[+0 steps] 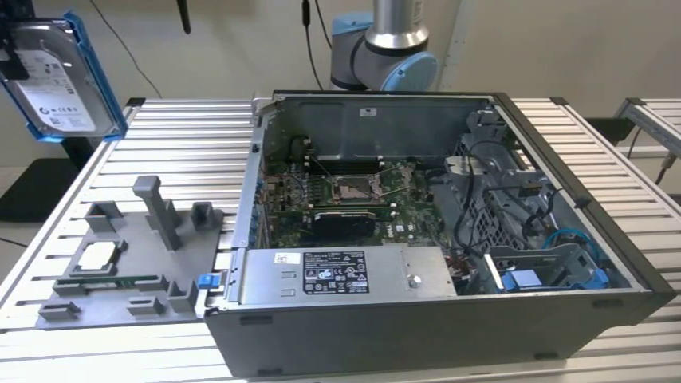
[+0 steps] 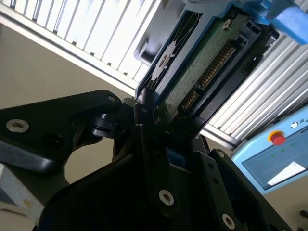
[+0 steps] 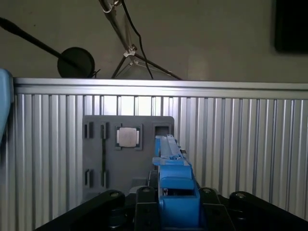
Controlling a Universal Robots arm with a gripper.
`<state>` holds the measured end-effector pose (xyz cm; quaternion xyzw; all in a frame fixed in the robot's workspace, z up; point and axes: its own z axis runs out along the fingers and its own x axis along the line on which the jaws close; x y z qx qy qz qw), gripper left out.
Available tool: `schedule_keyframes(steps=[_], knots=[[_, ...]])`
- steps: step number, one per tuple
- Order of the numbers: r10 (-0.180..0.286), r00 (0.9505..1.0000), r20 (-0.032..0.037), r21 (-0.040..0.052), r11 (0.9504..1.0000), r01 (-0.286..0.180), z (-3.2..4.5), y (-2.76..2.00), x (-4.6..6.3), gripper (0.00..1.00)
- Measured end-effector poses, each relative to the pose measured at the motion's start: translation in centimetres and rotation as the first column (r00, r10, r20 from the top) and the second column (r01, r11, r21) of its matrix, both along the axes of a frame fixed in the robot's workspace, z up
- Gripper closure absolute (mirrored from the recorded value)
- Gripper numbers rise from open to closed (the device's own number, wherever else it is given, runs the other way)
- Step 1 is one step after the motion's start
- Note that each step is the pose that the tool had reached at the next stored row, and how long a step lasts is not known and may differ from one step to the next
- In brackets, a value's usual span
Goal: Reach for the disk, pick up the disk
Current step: 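Pick up the disk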
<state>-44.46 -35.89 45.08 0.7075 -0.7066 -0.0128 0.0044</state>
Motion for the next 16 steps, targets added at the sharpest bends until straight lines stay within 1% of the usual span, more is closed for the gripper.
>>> schedule_keyframes(steps=[7, 16], knots=[[0.0, 1.0, 0.0001, 0.0, 1.0, 0.0, 1.58, 0.0, 0.0, 1.0], [0.0, 1.0, 0.0, 0.0, 1.0, 0.0, 2.69, 0.0, 0.0, 1.0]])
